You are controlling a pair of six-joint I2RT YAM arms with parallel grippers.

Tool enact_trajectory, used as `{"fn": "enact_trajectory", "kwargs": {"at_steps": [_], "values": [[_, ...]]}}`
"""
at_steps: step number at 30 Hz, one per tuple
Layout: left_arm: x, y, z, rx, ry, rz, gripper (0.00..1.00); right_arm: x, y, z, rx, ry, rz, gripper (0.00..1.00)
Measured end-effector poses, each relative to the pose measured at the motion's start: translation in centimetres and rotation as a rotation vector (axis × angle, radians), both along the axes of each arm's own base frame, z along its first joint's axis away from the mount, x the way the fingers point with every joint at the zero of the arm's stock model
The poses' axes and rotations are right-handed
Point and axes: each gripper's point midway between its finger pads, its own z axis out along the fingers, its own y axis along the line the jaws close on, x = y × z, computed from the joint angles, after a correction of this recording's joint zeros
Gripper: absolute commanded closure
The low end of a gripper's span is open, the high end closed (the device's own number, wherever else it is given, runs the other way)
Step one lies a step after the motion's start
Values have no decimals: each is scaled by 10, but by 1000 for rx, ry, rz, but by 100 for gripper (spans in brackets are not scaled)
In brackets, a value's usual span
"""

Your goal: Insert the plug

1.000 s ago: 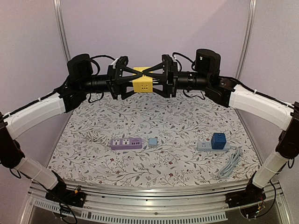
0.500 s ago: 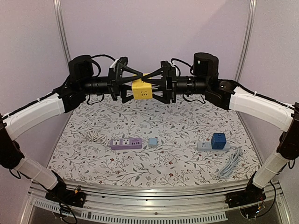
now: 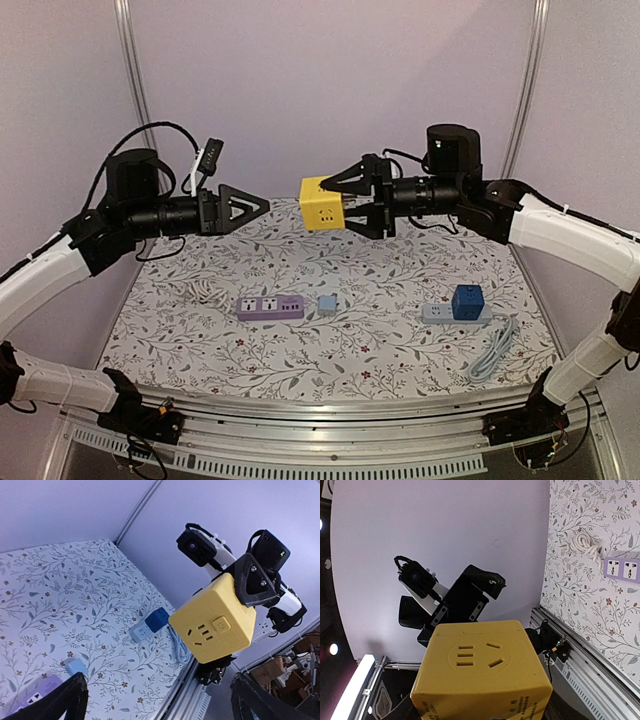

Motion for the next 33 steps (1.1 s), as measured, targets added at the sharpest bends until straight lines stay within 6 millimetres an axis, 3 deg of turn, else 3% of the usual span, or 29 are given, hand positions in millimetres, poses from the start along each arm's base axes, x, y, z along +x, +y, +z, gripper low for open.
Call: {"fn": "enact_trajectory", "kwargs": {"at_steps": [4,9,15,22,33], "values": [[5,12,-16,81,-158,49,1,3,-5,-17,-20,120,-20,100],[-6,0,-24,107,-382,-78,6,-3,-6,-30,-35,250,-4,100],[-25,-20,-6,37,-594,-254,9,-14,-4,-25,-16,307,57,100],[-29,-46,-3,0,-634,-376,13,-22,-3,-19,16,312,100,100],[-33,-68,-5,-34,-615,-444,16,-30,3,-9,48,283,125,100]]}}
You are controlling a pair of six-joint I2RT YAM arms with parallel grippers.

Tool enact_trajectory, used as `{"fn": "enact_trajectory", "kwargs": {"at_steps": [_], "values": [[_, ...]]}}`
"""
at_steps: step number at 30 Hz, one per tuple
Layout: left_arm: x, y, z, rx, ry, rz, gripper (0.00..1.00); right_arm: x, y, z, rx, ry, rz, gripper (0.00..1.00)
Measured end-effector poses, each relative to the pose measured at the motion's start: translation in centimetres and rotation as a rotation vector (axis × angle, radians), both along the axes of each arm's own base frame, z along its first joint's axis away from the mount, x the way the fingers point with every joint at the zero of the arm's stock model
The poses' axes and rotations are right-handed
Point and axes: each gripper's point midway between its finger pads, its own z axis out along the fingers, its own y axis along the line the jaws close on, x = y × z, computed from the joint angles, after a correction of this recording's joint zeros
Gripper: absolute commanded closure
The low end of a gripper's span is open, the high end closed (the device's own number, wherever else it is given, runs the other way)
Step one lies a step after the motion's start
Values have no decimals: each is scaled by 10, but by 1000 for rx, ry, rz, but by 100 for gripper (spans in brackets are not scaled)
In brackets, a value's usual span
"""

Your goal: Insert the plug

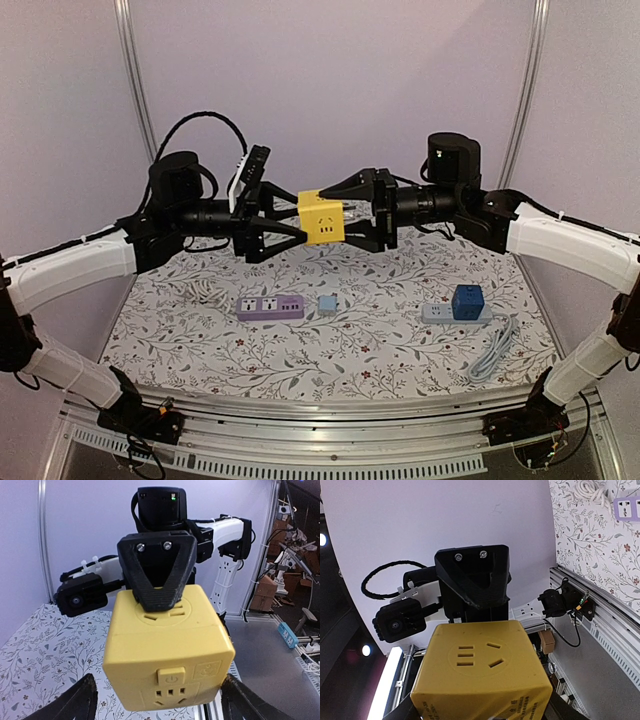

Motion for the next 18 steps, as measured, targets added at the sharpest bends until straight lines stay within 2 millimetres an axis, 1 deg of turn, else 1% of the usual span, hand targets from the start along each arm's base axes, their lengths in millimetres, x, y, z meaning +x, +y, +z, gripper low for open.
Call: {"fn": "enact_trajectory", "kwargs": {"at_steps": [18], "values": [[-2,-10,11,-64,69,-26,33,0,3,3,18,-21,5,100]]}}
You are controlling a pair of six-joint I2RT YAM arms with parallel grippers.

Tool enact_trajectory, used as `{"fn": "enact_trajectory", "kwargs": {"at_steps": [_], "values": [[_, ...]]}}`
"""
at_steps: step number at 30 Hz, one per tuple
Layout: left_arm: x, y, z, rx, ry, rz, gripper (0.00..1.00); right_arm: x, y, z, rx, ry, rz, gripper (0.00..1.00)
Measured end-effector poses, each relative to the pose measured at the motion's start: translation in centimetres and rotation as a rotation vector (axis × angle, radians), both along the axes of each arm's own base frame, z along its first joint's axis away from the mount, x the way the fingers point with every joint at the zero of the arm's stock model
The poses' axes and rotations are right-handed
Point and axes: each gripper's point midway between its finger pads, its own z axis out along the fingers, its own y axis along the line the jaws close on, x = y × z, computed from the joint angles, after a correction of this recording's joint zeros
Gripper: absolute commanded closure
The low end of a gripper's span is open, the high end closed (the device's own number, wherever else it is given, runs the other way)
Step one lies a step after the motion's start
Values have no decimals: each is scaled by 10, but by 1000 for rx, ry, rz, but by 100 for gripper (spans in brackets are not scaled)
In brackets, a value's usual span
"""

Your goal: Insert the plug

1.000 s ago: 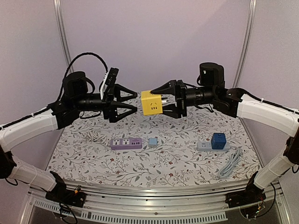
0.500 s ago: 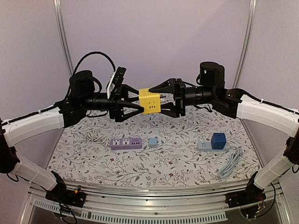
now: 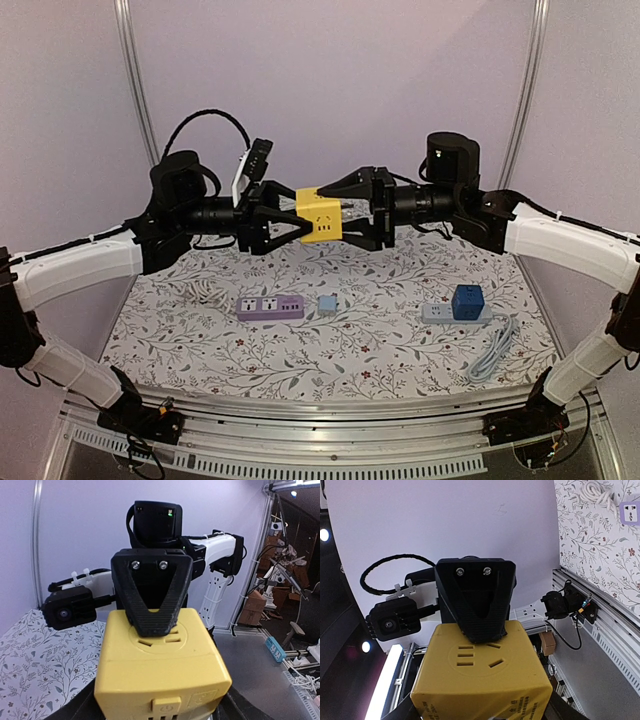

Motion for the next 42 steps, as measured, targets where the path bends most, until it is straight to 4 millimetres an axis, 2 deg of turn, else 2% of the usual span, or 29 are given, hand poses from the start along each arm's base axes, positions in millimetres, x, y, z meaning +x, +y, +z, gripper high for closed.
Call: {"fn": "enact_trajectory", "kwargs": {"at_steps": [5,9,11,13,14,17,21,23,25,31,34,38,42], "values": [[1,0,4,-19,-6,9,45,2,0,2,8,3,-7,100],[2,-1,5,-27,-11,14,60,3,0,3,9,4,-9,100],[2,-1,4,-28,-10,16,73,3,1,2,8,6,-9,100],[3,-1,3,-29,-8,18,94,3,1,1,7,6,-9,100],[3,-1,4,-31,-9,19,100,4,1,1,7,7,-10,100],[3,-1,4,-33,-5,18,100,4,1,1,7,7,-10,86],[3,-2,4,-36,1,17,100,4,1,1,6,9,-11,46],[4,-1,4,-38,3,18,100,5,1,2,6,9,-12,34],[4,-1,3,-41,7,23,100,7,1,1,3,9,-14,27],[2,0,-10,-17,87,37,100,13,2,-8,-22,-32,-16,14],[0,3,-12,-9,107,54,100,18,-2,-11,-33,-48,-24,2],[0,9,-12,2,130,90,100,35,-17,-20,-78,-61,-59,1],[2,16,-11,16,168,153,100,54,-47,-39,-185,-54,-123,1]]}}
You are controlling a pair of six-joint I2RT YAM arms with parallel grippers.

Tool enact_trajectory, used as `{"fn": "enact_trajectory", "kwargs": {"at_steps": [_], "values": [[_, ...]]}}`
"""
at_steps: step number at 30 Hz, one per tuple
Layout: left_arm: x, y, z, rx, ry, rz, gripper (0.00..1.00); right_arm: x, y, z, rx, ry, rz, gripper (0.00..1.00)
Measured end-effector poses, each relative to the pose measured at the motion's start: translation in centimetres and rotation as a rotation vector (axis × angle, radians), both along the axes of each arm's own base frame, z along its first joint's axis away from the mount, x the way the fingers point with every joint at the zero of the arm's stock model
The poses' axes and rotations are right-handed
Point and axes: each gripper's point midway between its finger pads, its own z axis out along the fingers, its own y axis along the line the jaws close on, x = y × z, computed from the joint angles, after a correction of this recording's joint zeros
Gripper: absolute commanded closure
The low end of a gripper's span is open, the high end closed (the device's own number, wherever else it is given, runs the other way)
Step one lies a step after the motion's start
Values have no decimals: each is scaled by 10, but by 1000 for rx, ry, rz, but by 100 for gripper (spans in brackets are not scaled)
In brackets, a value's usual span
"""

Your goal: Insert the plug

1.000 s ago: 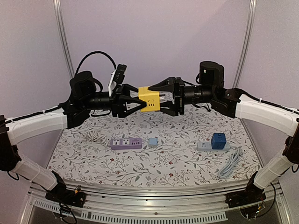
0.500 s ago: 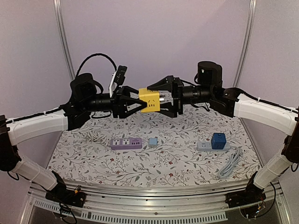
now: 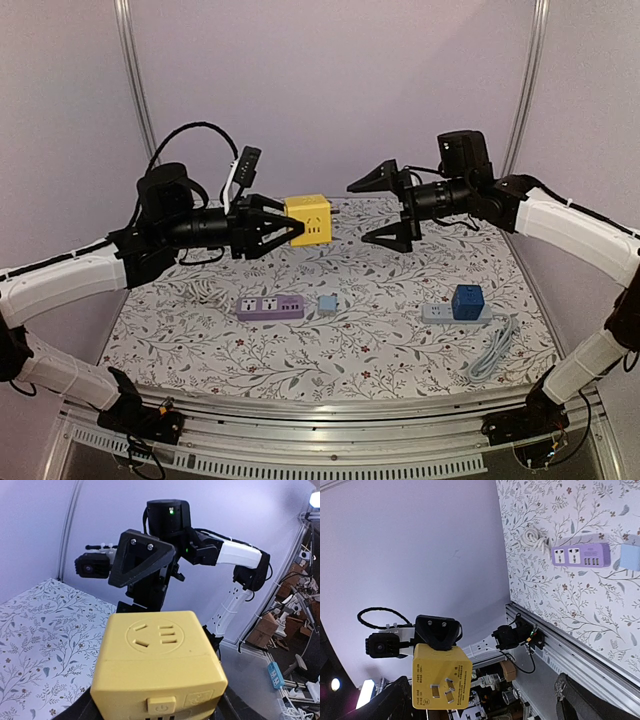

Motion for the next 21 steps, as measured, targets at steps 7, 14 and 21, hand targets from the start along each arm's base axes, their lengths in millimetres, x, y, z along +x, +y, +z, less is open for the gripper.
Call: {"fn": "enact_trajectory", "kwargs": {"at_steps": [7,14,21], "values": [[14,8,-29,89,189,128,100,27,-106,-37,-399,-53,-259,1],[27,13,-73,234,395,245,100,12,-200,-75,-948,-157,-335,1],[47,-1,-97,392,594,305,100,15,-251,-94,-1270,-201,-348,1]]}}
